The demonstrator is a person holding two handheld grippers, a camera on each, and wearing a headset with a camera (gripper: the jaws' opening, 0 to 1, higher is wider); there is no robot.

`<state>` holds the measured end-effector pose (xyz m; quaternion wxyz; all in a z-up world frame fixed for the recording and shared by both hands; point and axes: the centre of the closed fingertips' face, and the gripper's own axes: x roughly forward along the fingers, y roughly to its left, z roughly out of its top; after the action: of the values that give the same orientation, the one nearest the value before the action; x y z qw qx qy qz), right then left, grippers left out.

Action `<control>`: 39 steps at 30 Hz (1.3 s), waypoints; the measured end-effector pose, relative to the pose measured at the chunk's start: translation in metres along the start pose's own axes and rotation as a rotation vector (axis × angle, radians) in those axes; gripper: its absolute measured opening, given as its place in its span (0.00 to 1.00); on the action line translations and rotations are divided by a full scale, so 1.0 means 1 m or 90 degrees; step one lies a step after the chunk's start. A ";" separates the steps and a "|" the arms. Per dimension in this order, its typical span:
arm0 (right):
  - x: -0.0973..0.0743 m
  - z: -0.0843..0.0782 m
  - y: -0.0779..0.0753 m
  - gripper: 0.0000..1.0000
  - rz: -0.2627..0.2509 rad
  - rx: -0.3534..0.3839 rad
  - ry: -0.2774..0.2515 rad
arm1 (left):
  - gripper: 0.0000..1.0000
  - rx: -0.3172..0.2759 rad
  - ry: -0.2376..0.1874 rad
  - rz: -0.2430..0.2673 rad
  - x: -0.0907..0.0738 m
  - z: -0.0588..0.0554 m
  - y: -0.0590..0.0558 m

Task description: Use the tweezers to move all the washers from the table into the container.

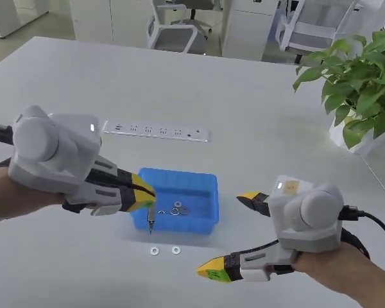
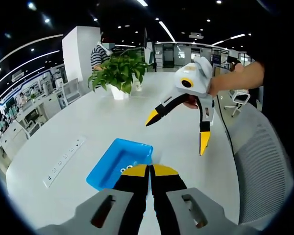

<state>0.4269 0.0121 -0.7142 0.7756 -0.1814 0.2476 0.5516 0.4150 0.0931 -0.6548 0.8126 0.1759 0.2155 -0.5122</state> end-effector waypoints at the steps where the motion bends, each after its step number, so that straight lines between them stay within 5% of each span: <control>1: 0.000 -0.001 0.000 1.00 -0.002 0.002 0.002 | 0.05 -0.001 0.000 -0.001 0.001 -0.001 -0.001; 12: 0.000 -0.008 0.000 1.00 -0.006 0.007 0.012 | 0.05 -0.011 -0.006 -0.011 0.008 -0.014 -0.012; 39: 0.006 -0.024 0.004 1.00 0.006 0.029 0.024 | 0.05 0.007 -0.006 -0.049 0.025 -0.031 -0.016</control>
<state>0.4203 0.0050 -0.7372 0.7721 -0.1727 0.2754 0.5461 0.4046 0.0831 -0.6950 0.7922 0.1699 0.2156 -0.5450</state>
